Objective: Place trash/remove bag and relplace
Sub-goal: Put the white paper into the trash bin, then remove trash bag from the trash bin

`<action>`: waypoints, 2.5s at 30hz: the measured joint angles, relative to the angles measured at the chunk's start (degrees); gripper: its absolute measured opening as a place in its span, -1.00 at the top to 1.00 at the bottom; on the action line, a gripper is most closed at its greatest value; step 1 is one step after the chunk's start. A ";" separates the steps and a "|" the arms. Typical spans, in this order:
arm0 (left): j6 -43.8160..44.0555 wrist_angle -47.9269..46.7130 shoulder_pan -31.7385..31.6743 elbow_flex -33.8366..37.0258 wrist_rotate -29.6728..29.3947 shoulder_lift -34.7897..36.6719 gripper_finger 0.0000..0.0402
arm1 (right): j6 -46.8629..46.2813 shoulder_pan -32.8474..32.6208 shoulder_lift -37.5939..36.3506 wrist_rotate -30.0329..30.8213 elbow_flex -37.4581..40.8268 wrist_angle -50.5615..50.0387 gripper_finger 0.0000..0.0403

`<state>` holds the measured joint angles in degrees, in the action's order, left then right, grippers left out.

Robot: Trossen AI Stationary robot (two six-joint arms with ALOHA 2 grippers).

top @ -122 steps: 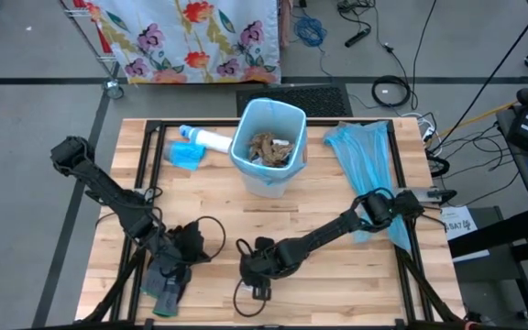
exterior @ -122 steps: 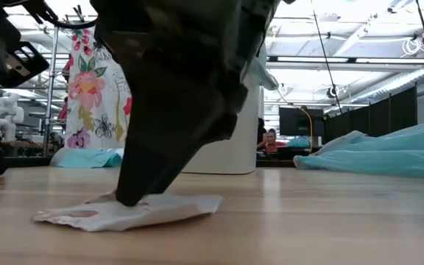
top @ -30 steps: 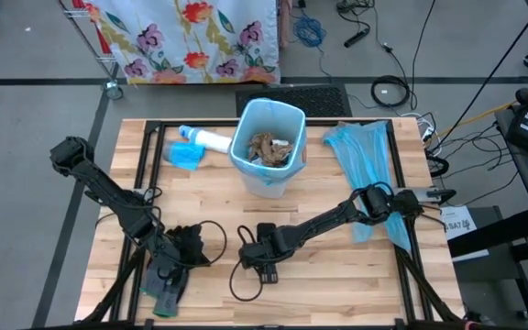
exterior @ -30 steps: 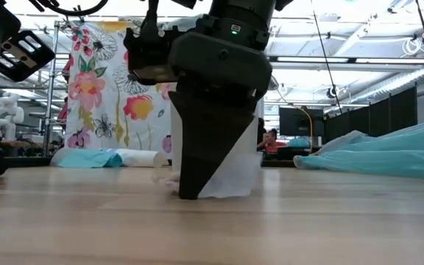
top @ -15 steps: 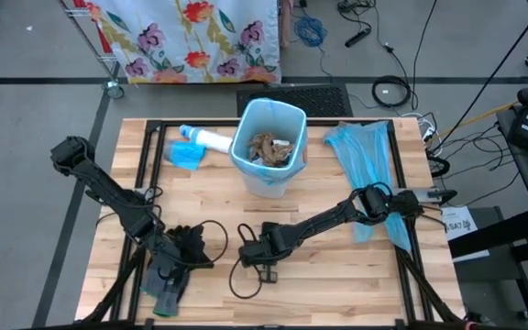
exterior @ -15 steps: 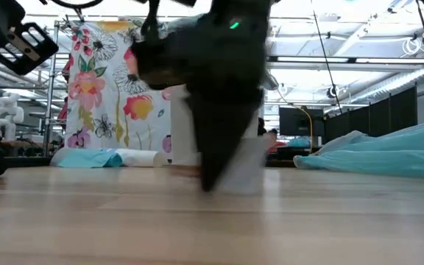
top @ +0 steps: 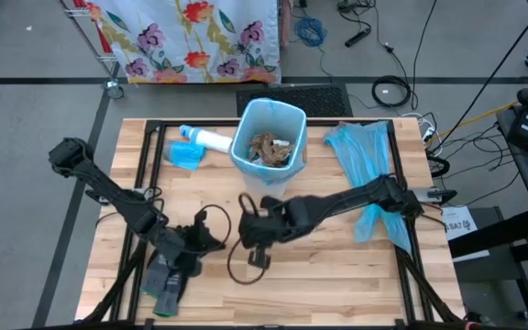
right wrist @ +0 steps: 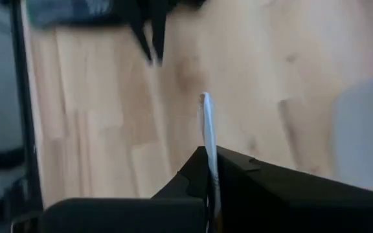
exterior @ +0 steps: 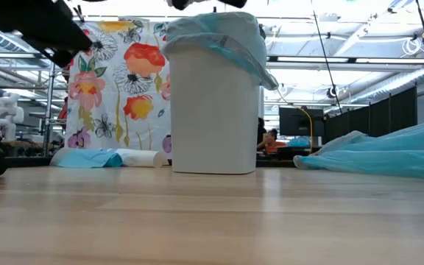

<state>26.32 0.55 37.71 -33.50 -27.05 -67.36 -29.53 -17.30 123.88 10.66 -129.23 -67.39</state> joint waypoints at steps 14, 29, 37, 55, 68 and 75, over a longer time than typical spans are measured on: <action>-6.23 0.03 -9.74 0.00 8.61 -0.02 0.88 | 3.09 6.64 -12.61 10.40 -2.08 0.80 1.00; -2.58 0.83 -19.18 0.00 8.50 -0.02 0.88 | 28.14 25.77 -16.56 10.28 -2.15 11.52 1.00; 8.48 0.48 -20.17 0.00 7.23 -0.02 0.88 | 28.76 33.99 -14.50 -3.35 -2.14 7.86 0.67; 15.32 0.63 -22.95 0.02 2.49 -0.02 0.88 | 33.89 36.48 -14.01 -5.47 -2.14 0.22 -0.02; 15.85 -5.55 -29.17 0.10 2.96 2.24 0.88 | 34.21 36.48 -16.23 -7.89 -2.14 -10.10 -0.05; 5.69 -13.12 -33.56 0.07 6.46 14.74 0.88 | 25.95 36.46 -23.27 -7.76 -2.14 -13.98 -0.05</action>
<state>32.01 -12.57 4.15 -33.43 -20.59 -52.61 -3.59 19.16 100.61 2.90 -131.37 -81.38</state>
